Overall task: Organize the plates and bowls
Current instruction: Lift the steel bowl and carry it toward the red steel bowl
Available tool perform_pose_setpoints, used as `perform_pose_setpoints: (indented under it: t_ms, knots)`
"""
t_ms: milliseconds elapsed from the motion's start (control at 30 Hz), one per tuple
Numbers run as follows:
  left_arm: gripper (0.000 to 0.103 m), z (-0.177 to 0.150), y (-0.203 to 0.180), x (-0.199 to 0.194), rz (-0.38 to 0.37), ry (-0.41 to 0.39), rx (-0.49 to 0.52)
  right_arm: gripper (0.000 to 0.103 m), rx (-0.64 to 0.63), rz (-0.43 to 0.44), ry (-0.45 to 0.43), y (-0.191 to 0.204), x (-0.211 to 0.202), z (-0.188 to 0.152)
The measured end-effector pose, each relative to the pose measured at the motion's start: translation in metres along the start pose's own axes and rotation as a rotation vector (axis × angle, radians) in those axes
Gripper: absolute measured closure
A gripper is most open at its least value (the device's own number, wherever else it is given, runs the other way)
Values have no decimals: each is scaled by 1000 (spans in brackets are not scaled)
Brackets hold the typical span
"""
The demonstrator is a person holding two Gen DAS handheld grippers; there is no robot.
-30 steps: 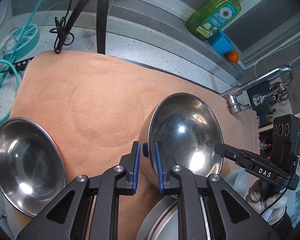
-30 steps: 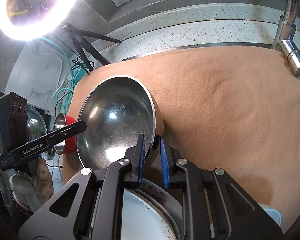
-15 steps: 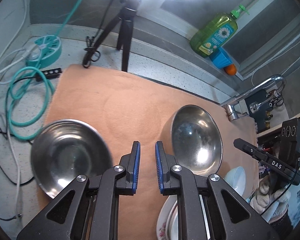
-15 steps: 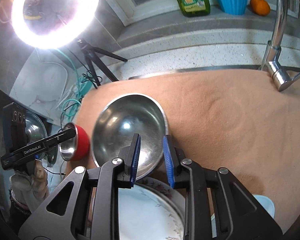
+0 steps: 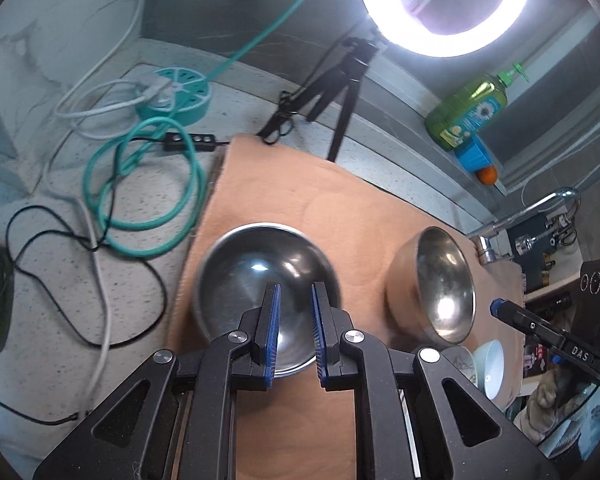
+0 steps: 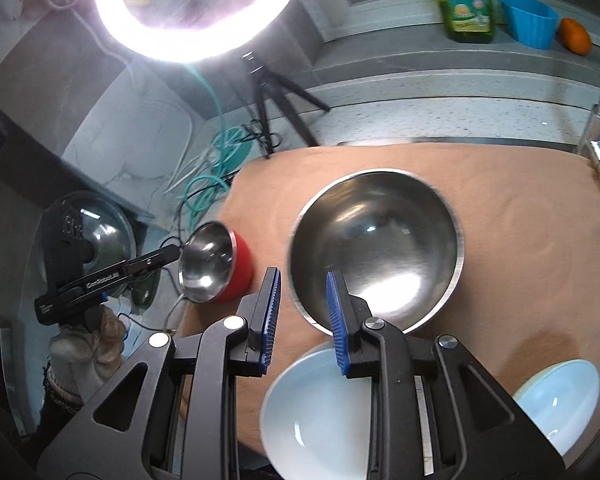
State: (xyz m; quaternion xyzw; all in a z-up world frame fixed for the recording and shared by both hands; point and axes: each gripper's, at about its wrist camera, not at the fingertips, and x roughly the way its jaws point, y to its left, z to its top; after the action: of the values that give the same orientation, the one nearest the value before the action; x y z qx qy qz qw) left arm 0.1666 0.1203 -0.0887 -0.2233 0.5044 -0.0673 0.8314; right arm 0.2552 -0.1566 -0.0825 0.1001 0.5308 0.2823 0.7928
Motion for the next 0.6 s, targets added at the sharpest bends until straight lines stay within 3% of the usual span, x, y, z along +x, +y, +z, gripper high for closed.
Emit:
perform_pose_setpoints:
  t_ms: [133, 600]
  knots:
    - [89, -3, 18, -2, 13, 1, -29, 72, -20, 24, 31, 21, 20, -2]
    - [89, -3, 58, 9, -1, 36, -114, 72, -5, 40, 154, 53, 97, 4]
